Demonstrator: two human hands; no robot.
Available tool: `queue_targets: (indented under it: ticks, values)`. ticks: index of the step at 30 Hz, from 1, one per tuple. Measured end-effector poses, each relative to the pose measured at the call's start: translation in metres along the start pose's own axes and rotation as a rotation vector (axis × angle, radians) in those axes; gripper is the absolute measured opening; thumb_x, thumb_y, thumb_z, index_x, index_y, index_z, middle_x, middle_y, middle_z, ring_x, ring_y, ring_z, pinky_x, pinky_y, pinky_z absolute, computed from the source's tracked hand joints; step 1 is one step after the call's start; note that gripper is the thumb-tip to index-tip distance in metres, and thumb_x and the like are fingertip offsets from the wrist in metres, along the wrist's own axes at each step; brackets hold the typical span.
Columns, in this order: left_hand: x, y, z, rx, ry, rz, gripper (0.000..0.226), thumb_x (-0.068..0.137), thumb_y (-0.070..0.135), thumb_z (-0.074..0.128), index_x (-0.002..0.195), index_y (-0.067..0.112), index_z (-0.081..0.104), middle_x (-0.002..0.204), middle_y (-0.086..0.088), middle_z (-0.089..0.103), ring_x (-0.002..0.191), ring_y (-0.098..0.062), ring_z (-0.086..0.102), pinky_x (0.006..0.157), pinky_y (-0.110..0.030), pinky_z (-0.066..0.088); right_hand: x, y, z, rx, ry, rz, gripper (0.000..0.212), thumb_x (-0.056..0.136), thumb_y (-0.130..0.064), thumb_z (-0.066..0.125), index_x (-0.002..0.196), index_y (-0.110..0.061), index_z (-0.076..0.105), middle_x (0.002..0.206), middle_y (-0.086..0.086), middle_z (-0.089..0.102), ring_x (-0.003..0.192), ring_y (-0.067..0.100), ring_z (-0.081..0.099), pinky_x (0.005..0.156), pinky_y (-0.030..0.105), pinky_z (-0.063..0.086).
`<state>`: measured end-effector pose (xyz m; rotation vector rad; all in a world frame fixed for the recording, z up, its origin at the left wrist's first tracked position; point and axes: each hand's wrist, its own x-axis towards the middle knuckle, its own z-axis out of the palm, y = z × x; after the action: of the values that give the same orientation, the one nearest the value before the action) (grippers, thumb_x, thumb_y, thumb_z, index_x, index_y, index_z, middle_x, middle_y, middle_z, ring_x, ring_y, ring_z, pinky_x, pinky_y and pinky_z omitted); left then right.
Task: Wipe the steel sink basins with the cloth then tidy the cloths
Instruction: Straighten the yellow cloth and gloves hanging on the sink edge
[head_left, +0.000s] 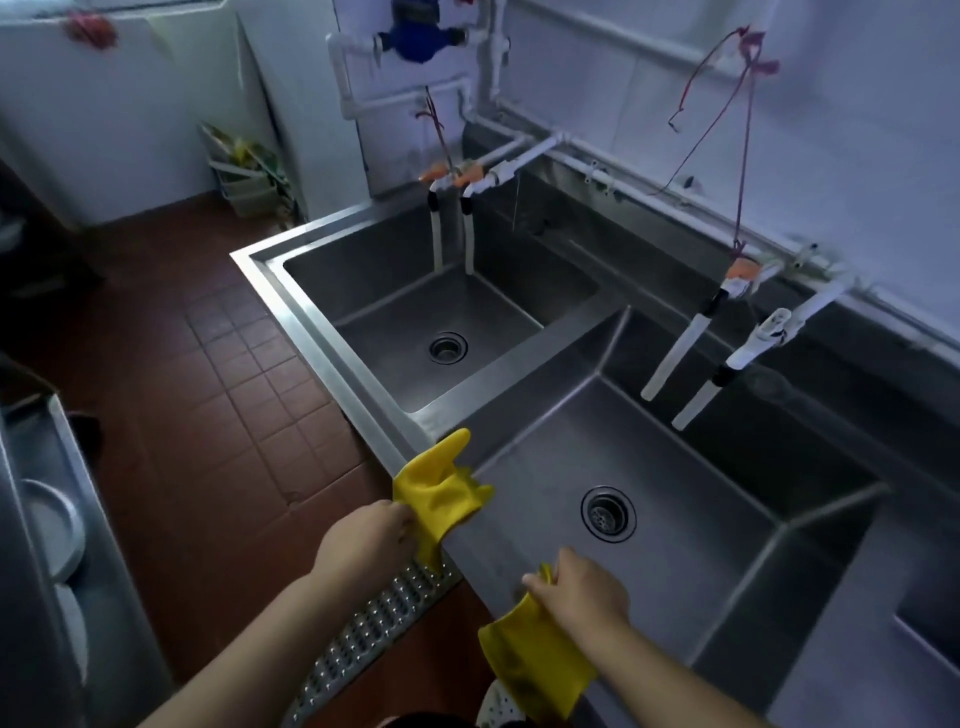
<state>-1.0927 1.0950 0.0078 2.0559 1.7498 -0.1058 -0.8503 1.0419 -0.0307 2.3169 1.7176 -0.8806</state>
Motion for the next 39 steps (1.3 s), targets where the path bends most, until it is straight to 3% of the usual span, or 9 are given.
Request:
queue_targets:
  ticks: [6, 10, 13, 17, 21, 24, 30, 34, 39]
  values:
    - [0.06, -0.005, -0.01, 0.04, 0.042, 0.017, 0.041, 0.093, 0.04, 0.048, 0.13, 0.024, 0.05, 0.126, 0.001, 0.055, 0.117, -0.021, 0.05, 0.091, -0.034, 0.045, 0.006, -0.01, -0.002, 0.032, -0.054, 0.18, 0.028, 0.082, -0.049, 0.053, 0.079, -0.022, 0.046, 0.083, -0.004, 0.053, 0.081, 0.017, 0.055, 0.05, 0.027, 0.03]
    - [0.093, -0.009, -0.012, 0.129, -0.058, 0.085, 0.033, 0.092, 0.037, 0.046, 0.118, 0.018, 0.051, 0.122, -0.003, 0.056, 0.113, -0.024, 0.052, 0.088, -0.034, 0.043, -0.004, -0.021, -0.006, 0.149, -0.034, 0.337, 0.023, 0.08, -0.03, 0.055, 0.067, -0.021, 0.037, 0.072, -0.003, 0.046, 0.073, 0.02, 0.049, 0.049, 0.028, 0.027]
    - [0.108, -0.016, -0.012, 0.12, -0.099, 0.14, 0.03, 0.092, 0.038, 0.048, 0.11, 0.014, 0.052, 0.117, -0.005, 0.058, 0.111, -0.026, 0.053, 0.086, -0.034, 0.042, -0.017, -0.03, -0.004, 0.283, 0.033, 0.499, 0.02, 0.079, -0.025, 0.057, 0.067, -0.022, 0.041, 0.075, -0.002, 0.051, 0.076, 0.02, 0.052, 0.056, 0.029, 0.036]
    - [0.119, -0.02, -0.016, -0.033, -0.158, 0.138, 0.023, 0.092, 0.033, 0.047, 0.09, 0.011, 0.051, 0.095, -0.008, 0.063, 0.093, -0.028, 0.06, 0.07, -0.033, 0.04, -0.03, -0.044, -0.004, 0.427, 0.161, 0.677, 0.009, 0.085, -0.024, 0.055, 0.077, -0.02, 0.053, 0.078, -0.002, 0.053, 0.075, 0.019, 0.05, 0.06, 0.025, 0.036]
    - [0.118, -0.02, -0.024, -0.101, -0.244, 0.105, 0.018, 0.089, 0.029, 0.049, 0.085, 0.013, 0.057, 0.075, 0.0, 0.059, 0.072, -0.021, 0.059, 0.059, -0.029, 0.039, -0.039, -0.058, -0.004, 0.622, 0.281, 0.791, 0.008, 0.081, -0.023, 0.057, 0.075, -0.02, 0.055, 0.073, -0.003, 0.056, 0.073, 0.018, 0.056, 0.059, 0.026, 0.04]
    - [0.114, -0.019, -0.029, -0.153, -0.266, 0.172, 0.015, 0.083, 0.02, 0.055, 0.068, 0.016, 0.053, 0.065, 0.001, 0.055, 0.066, -0.02, 0.057, 0.051, -0.027, 0.036, -0.045, -0.071, -0.007, 0.743, 0.369, 0.789, 0.004, 0.078, -0.021, 0.061, 0.076, -0.019, 0.058, 0.073, -0.001, 0.06, 0.077, 0.019, 0.06, 0.06, 0.028, 0.041]
    - [0.105, 0.002, -0.054, -0.444, -0.354, 0.271, 0.017, 0.077, 0.003, 0.059, 0.068, 0.013, 0.049, 0.066, -0.001, 0.049, 0.062, -0.016, 0.046, 0.053, -0.027, 0.033, -0.047, -0.099, -0.031, 0.88, 0.525, 0.687, 0.009, 0.078, -0.018, 0.063, 0.072, -0.018, 0.056, 0.066, 0.0, 0.058, 0.063, 0.016, 0.056, 0.053, 0.027, 0.038]
    - [0.098, 0.019, -0.075, -0.645, -0.32, 0.242, 0.013, 0.081, 0.008, 0.062, 0.074, 0.013, 0.053, 0.068, -0.002, 0.049, 0.062, -0.015, 0.045, 0.051, -0.027, 0.032, -0.045, -0.122, -0.054, 0.947, 0.653, 0.599, 0.004, 0.076, -0.018, 0.064, 0.075, -0.017, 0.061, 0.067, -0.002, 0.06, 0.064, 0.014, 0.055, 0.054, 0.027, 0.038]
    - [0.082, 0.038, -0.097, -0.743, -0.229, 0.341, 0.016, 0.083, 0.019, 0.067, 0.076, 0.015, 0.054, 0.071, -0.001, 0.054, 0.064, -0.014, 0.049, 0.054, -0.026, 0.036, -0.041, -0.152, -0.071, 0.899, 0.801, 0.484, 0.006, 0.079, -0.022, 0.067, 0.076, -0.021, 0.062, 0.071, -0.005, 0.063, 0.07, 0.011, 0.059, 0.06, 0.027, 0.046]
